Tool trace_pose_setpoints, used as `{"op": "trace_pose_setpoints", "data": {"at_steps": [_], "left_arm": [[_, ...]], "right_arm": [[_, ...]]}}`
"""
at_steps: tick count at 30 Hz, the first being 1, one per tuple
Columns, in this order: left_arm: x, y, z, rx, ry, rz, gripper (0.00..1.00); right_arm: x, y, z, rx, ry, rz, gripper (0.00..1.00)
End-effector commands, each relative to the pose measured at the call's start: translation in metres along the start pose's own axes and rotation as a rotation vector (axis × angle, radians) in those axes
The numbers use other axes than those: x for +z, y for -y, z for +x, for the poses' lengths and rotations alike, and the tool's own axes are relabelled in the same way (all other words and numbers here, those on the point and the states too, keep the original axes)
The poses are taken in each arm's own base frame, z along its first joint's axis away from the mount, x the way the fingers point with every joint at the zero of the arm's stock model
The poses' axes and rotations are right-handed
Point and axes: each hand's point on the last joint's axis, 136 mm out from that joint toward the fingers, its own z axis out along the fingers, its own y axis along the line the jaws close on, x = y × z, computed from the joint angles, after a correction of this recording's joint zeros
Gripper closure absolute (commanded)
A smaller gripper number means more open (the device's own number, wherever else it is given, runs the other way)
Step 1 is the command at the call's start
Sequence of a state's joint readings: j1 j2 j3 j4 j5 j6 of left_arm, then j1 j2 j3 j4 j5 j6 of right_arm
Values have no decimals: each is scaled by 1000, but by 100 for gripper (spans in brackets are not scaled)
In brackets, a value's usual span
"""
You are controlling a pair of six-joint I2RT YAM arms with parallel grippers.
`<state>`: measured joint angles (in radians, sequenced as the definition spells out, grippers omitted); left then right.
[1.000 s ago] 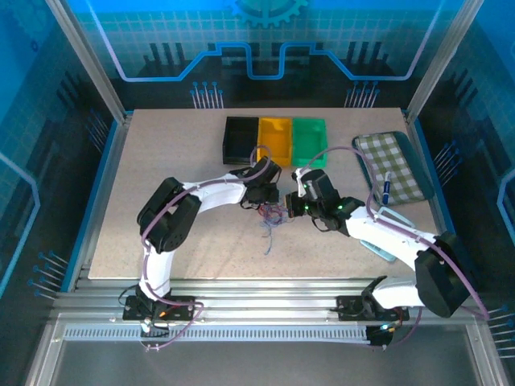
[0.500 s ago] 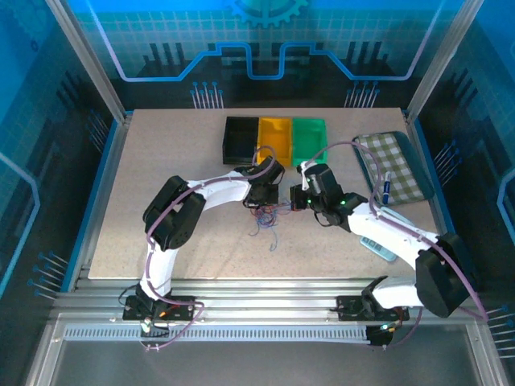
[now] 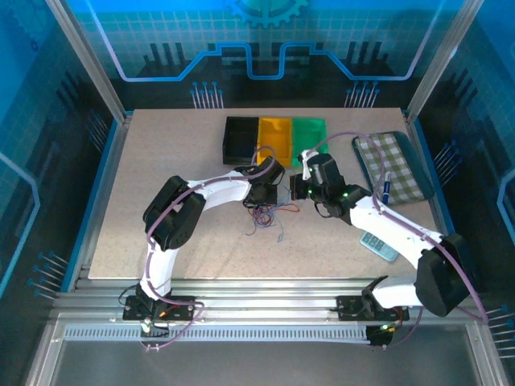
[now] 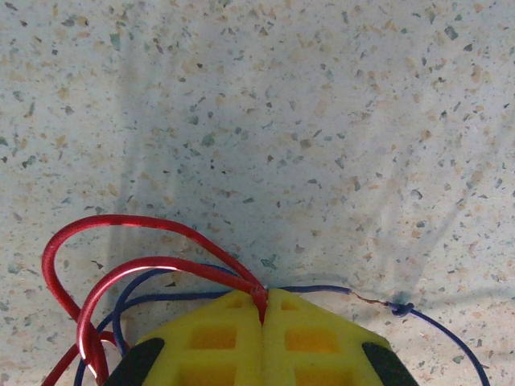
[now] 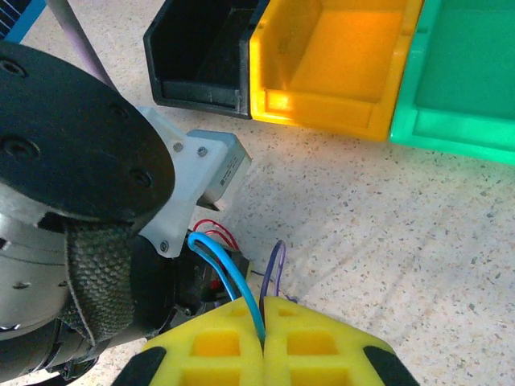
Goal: Untangle the cables
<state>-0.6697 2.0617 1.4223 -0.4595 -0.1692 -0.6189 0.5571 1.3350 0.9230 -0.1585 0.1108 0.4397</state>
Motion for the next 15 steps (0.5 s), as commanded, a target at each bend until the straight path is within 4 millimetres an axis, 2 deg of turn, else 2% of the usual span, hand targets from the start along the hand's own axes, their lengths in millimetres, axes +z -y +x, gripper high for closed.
{"op": "trace_pose_setpoints", "data": {"at_steps": [1,8,15], "left_arm": [[13,-29,22,29,-67,-122,100],[16,-35,27,20,-77,-149,100],[16,-38,28,17,-78,-160,100]], "right_arm": [[-14,-2,-25,-5,46,-14,94],[-32,-8,-51,-27,78,-37,94],[-56,-6,-78,-32,149,-35,93]]}}
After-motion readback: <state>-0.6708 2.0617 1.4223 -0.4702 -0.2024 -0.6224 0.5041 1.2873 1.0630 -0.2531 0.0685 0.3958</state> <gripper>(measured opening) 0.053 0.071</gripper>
